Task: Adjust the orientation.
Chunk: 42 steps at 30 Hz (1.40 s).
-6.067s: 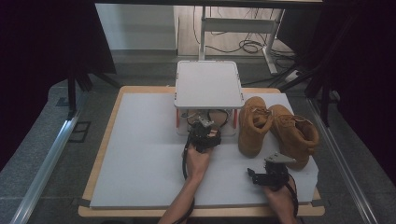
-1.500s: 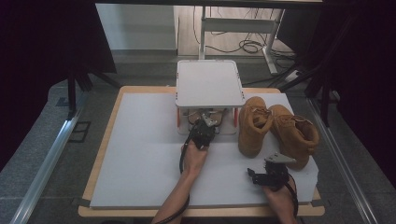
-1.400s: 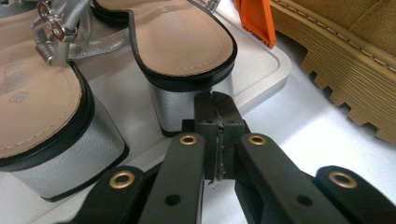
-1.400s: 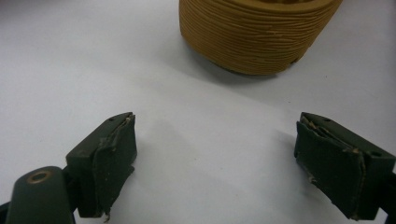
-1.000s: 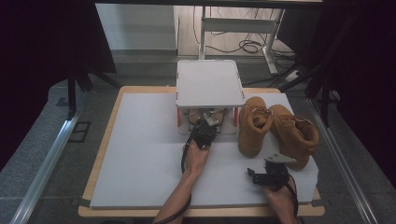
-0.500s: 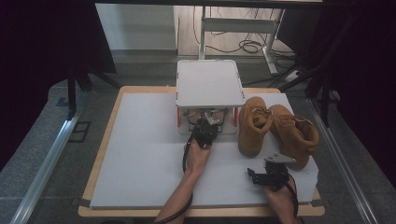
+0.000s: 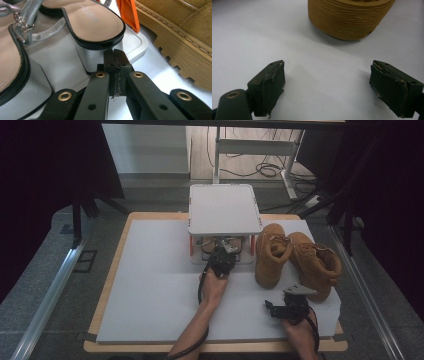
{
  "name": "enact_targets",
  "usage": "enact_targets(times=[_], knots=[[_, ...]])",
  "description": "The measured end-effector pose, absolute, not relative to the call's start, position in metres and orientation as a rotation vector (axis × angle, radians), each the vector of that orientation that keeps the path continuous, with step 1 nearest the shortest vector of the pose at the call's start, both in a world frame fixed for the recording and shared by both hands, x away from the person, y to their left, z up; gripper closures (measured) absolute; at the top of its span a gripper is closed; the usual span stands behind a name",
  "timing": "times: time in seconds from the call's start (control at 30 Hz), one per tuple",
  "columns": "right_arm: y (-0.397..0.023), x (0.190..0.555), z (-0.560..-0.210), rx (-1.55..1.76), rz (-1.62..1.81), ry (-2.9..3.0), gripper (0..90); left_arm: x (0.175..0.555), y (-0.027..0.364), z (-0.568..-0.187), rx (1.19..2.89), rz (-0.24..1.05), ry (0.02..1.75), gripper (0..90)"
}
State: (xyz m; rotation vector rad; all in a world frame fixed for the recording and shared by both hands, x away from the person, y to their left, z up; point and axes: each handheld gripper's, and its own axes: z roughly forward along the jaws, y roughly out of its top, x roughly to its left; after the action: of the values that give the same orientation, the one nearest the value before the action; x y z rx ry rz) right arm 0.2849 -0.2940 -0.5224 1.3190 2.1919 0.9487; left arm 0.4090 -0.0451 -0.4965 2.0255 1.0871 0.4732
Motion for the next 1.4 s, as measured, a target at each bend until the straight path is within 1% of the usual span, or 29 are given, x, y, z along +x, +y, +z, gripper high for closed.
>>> enact_targets(times=[0.27,0.33,0.37,0.4,0.53,0.57,0.6,0.63,0.67,0.8,0.83,1.13,1.4], knots=[[-0.294,0.285,-0.522,1.318,0.949,2.192,12.9,0.411,-0.037,-0.497,2.004,0.467,1.114,88.6],[-0.294,0.285,-0.522,1.319,0.949,2.192,12.9,0.410,-0.038,-0.496,2.013,0.464,1.109,81.8],[-0.294,0.285,-0.522,1.318,0.949,2.192,13.0,0.409,-0.039,-0.495,2.019,0.473,1.105,81.8],[-0.294,0.285,-0.522,1.318,0.949,2.192,13.0,0.408,-0.039,-0.495,2.018,0.481,1.110,79.8],[-0.294,0.285,-0.522,1.319,0.949,2.192,12.9,0.405,-0.035,-0.492,2.007,0.468,1.112,73.9],[-0.294,0.285,-0.522,1.319,0.949,2.192,12.9,0.405,-0.034,-0.491,2.005,0.467,1.111,73.9],[-0.294,0.285,-0.522,1.319,0.949,2.192,13.0,0.403,-0.032,-0.490,2.001,0.463,1.107,71.1],[-0.294,0.285,-0.522,1.319,0.949,2.192,13.0,0.402,-0.031,-0.490,1.998,0.459,1.106,71.1],[-0.294,0.285,-0.522,1.319,0.949,2.192,13.0,0.399,-0.029,-0.488,1.998,0.462,1.105,67.6],[-0.294,0.285,-0.522,1.319,0.950,2.192,12.9,0.396,-0.026,-0.486,2.009,0.467,1.091,60.7],[-0.294,0.285,-0.522,1.318,0.948,2.192,13.0,0.393,-0.025,-0.485,2.015,0.467,1.091,60.7],[-0.294,0.285,-0.522,1.319,0.948,2.192,13.0,0.383,-0.012,-0.475,2.064,0.463,1.063,43.4],[-0.294,0.285,-0.522,1.319,0.948,2.192,13.0,0.372,0.004,-0.470,2.089,0.432,1.033,36.8]])
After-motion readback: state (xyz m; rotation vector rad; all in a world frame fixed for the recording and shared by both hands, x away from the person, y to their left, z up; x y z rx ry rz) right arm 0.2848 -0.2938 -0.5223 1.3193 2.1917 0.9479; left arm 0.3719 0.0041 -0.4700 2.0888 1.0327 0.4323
